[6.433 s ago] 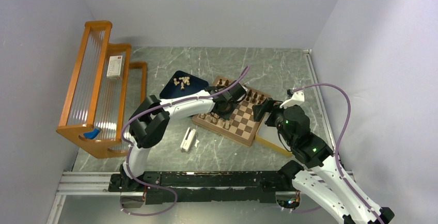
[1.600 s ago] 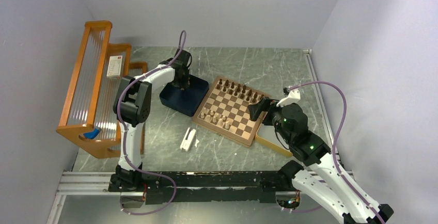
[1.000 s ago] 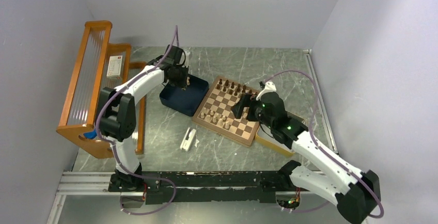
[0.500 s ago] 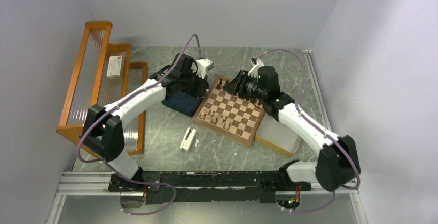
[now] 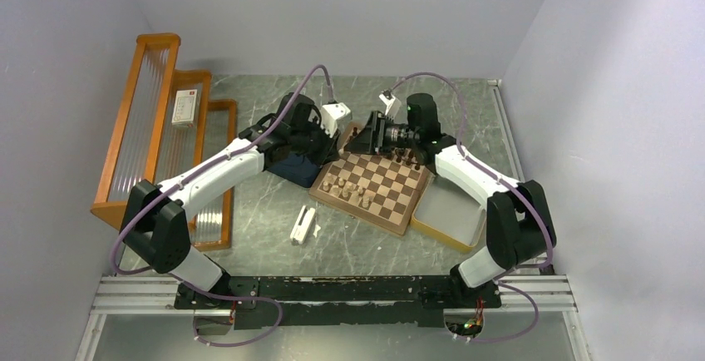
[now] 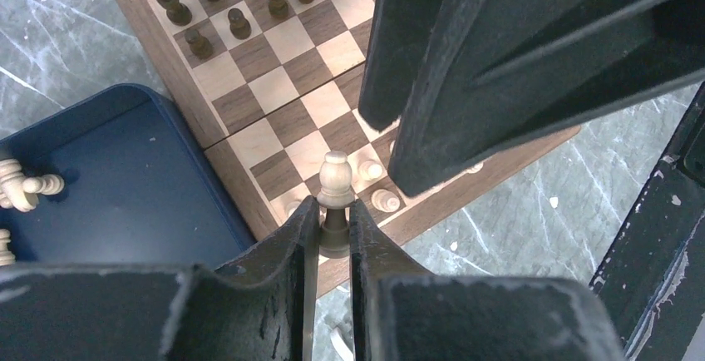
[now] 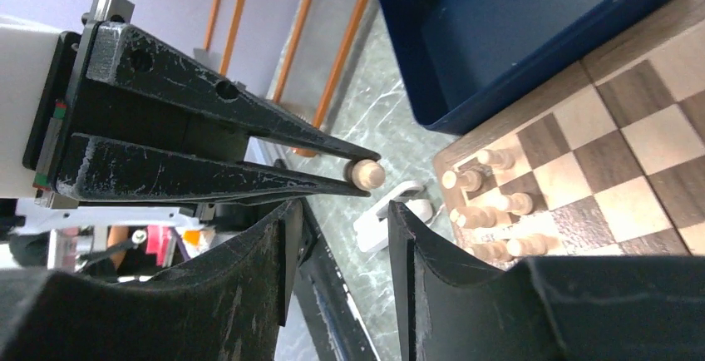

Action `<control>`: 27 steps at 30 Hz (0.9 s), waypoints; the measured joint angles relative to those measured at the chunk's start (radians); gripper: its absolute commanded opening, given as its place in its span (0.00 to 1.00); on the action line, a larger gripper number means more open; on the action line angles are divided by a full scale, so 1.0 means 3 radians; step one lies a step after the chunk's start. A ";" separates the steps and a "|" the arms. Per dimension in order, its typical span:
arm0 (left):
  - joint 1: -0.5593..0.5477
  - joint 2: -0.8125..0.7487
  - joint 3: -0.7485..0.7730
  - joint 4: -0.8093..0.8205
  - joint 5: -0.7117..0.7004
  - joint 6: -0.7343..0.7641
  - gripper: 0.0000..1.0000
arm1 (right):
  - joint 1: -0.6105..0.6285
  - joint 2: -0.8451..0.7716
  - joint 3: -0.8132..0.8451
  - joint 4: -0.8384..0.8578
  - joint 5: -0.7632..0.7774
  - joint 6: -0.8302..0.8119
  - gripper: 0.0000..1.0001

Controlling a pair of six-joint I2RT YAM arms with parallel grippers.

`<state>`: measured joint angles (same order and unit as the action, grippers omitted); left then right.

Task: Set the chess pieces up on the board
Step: Place the chess piece on the chessboard.

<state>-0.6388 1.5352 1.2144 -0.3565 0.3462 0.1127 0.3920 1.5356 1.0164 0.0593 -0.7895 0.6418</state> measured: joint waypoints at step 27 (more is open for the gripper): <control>-0.0053 -0.0022 -0.0158 0.0130 0.0224 0.0191 0.18 | 0.0057 0.0219 -0.0085 0.0159 -0.0251 0.0239 0.36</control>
<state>-0.6548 1.5288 1.1671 -0.3176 0.4133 0.1699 0.4091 1.6012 0.9909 0.1070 -0.8646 0.7136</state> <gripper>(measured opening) 0.198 0.389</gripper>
